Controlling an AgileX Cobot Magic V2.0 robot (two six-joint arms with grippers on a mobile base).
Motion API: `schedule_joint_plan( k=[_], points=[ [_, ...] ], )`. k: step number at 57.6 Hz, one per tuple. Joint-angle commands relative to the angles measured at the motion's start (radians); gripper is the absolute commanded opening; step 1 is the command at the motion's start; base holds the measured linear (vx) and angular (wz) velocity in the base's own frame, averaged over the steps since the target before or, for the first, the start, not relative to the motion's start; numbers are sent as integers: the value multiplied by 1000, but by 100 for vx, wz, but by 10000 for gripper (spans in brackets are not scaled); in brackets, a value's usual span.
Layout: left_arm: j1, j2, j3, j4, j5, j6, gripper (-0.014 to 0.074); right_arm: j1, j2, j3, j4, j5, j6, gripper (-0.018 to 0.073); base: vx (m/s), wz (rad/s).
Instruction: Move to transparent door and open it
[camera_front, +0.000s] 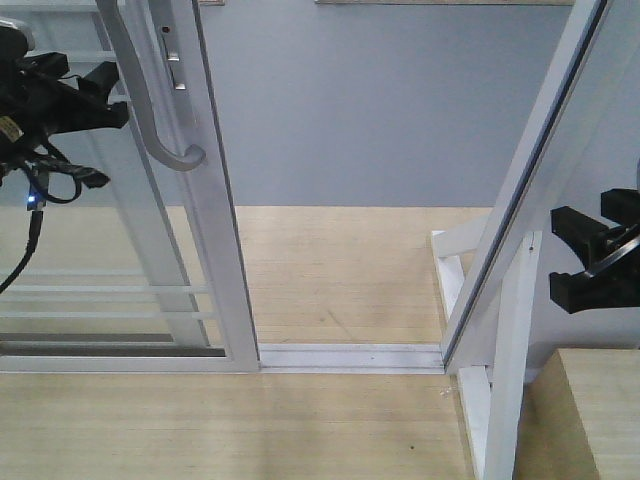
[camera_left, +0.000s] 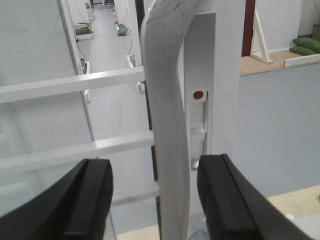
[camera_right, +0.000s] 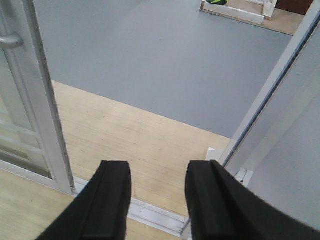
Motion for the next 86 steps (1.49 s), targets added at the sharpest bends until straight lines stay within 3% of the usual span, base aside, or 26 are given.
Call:
schedule_joint_plan(
  k=[1, 18, 28, 33, 40, 44, 54, 69, 79, 86],
  points=[
    [-4, -2, -74, -10, -99, -23, 504, -4, -6, -30, -39, -56, 3, 347, 0, 0],
    [-4, 141, -211, -11, -99, -20, 501, -4, -6, -30, -39, -56, 3, 347, 0, 0],
    [0, 215, -284, -25, -109, 51, 464, -4, -6, -30, -39, -44, 3, 347, 0, 0],
    [5, 224, -294, -137, -108, 103, 437, -4, -6, -30, -39, -34, 3, 347, 0, 0],
    [15, 224, -294, -409, -108, 241, 423, -4, -6, -30, -39, -4, 3, 347, 0, 0],
    [26, 223, -294, -492, -104, 300, 423, -4, -6, -30, -41, 12, 3, 347, 0, 0],
    [48, 208, -294, -501, -75, 310, 423, -4, -6, -30, -80, 26, 3, 347, 0, 0],
    [80, 149, -294, -555, 33, 424, 423, -4, -6, -30, -94, 25, 3, 347, 0, 0],
    [82, 96, -294, -519, 137, 481, 423, -4, -6, -30, -122, 25, 3, 347, 0, 0],
    [80, 54, -285, -517, 213, 473, 423, -4, -6, -30, -147, 25, 6, 347, 0, 0]
  ],
)
